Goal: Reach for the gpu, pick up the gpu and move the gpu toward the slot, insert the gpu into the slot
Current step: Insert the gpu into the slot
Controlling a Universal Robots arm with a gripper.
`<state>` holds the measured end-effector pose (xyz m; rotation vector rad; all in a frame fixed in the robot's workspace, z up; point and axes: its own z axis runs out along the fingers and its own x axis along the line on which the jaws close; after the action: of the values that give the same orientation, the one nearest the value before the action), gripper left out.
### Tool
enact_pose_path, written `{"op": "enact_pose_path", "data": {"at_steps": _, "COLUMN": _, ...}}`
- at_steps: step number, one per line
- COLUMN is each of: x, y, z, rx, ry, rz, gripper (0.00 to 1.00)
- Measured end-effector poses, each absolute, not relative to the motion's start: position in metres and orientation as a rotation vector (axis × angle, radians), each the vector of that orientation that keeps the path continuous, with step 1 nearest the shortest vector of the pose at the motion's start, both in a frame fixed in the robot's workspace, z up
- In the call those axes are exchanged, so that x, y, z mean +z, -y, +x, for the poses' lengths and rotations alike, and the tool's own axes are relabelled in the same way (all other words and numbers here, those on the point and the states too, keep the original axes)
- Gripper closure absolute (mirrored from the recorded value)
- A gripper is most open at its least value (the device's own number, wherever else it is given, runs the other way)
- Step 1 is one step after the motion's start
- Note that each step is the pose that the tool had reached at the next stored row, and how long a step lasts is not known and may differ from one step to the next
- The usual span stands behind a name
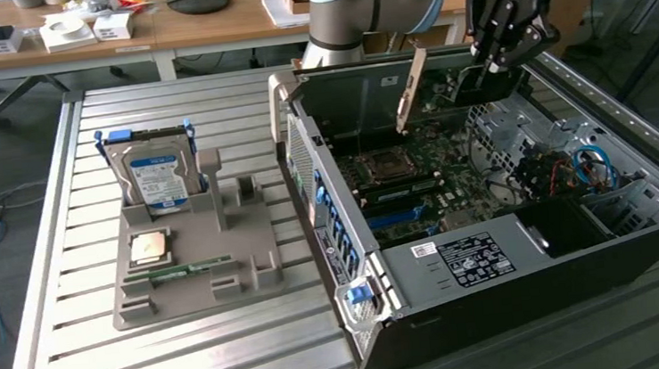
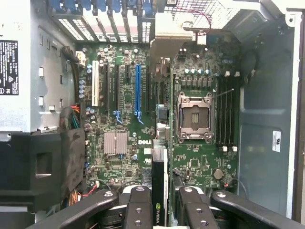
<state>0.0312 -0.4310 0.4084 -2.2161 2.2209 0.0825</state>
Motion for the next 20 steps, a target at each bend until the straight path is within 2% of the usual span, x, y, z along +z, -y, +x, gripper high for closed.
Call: {"op": "enact_pose_path", "data": {"at_steps": 20, "x": 0.394, "y": 0.431, "z": 0.030, "rx": 0.082, "ry": -2.221, "rz": -2.216, "gripper": 0.73}}
